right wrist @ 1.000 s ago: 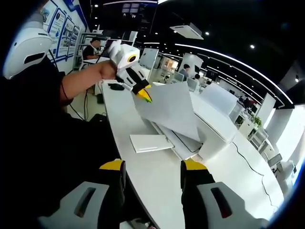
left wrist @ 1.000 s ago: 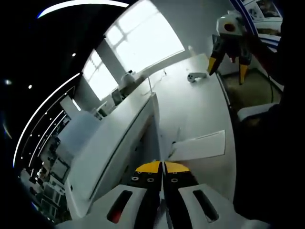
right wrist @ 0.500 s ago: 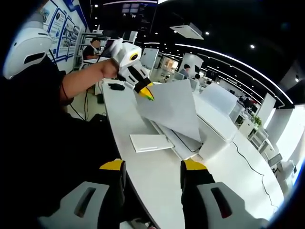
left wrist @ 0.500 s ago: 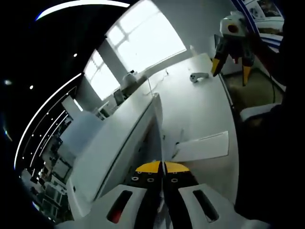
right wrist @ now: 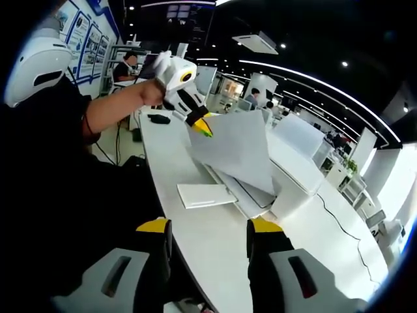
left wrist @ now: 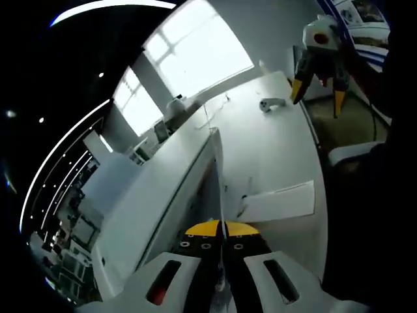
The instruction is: Remove the paper from the printer output slot and place it on top of the printer
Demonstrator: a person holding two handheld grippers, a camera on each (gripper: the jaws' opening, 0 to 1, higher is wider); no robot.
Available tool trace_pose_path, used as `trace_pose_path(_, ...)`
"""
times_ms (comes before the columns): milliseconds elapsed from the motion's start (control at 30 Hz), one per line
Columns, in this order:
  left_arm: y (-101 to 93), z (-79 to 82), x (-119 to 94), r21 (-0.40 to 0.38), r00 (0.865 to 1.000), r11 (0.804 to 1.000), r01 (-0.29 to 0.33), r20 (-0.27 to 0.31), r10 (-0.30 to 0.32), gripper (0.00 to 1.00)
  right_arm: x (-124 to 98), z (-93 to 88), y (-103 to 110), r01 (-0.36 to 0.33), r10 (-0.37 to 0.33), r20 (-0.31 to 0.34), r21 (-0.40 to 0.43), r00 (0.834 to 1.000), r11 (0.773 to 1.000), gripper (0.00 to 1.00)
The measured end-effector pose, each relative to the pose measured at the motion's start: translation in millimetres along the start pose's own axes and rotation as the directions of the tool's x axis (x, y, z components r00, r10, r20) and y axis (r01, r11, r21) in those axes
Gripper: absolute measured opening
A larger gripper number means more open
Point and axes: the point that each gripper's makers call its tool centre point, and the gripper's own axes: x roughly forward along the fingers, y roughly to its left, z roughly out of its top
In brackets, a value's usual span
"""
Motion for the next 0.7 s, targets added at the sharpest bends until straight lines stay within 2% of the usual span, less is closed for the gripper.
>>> trace_pose_path(200, 1.7, -3.5, 4.6, -0.016, 1.0, 1.0, 0.009, -0.007, -0.01, 0.05, -0.2, -0.7, -1.1, -0.001, 0.001, -0.003, 0.001, 1.0, 1.0, 0.41)
trace_pose_path(700, 9.8, -0.5, 2.7, -0.04, 1.0, 0.999, 0.006, 0.007, -0.006, 0.05, 0.9, -0.6, -0.6, -0.001, 0.001, -0.002, 0.002, 1.0, 1.0, 0.41)
